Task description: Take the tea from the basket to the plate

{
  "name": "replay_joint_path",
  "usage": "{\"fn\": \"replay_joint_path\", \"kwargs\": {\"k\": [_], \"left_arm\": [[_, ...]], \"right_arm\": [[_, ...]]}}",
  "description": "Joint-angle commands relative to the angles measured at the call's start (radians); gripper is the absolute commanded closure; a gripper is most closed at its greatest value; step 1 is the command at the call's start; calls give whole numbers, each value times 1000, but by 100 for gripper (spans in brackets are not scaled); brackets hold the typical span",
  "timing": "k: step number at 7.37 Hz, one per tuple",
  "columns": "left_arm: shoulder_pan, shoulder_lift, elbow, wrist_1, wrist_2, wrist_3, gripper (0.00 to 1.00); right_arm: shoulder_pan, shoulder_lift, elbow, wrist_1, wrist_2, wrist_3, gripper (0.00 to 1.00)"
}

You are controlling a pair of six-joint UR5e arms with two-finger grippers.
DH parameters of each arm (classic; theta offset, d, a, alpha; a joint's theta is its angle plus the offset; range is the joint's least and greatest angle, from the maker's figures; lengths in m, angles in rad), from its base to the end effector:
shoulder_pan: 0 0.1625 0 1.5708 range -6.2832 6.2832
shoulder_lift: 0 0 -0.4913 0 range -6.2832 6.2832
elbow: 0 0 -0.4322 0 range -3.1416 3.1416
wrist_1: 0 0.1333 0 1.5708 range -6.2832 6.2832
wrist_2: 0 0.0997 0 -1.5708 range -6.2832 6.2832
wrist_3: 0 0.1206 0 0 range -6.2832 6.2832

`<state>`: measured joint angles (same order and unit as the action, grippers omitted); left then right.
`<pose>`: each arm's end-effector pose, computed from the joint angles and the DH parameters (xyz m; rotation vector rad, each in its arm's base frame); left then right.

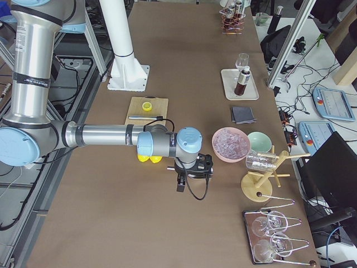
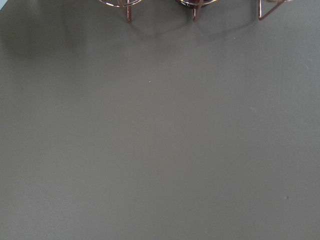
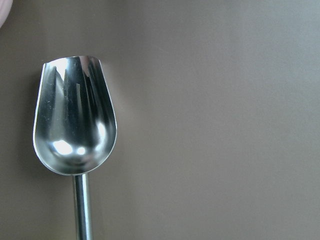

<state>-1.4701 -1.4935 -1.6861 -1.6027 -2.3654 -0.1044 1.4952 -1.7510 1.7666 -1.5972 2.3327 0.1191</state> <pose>0.0032 -0.5015 0.7132 -0.0155 0.7969 0.0243 0.0165 -0.4454 0.7274 -0.0843 -0.7574 0.0455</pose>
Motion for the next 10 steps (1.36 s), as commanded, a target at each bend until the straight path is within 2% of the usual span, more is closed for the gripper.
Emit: {"fn": "replay_joint_path", "kwargs": {"k": [1,10], "left_arm": [[-30,19,3,-20,-6,-1,3],[-30,22,5,-19,-6,-6,2]], "right_arm": [[25,10,-3,-1,-38,1,0],[26,8,-3,8,-65,-1,0]]}}
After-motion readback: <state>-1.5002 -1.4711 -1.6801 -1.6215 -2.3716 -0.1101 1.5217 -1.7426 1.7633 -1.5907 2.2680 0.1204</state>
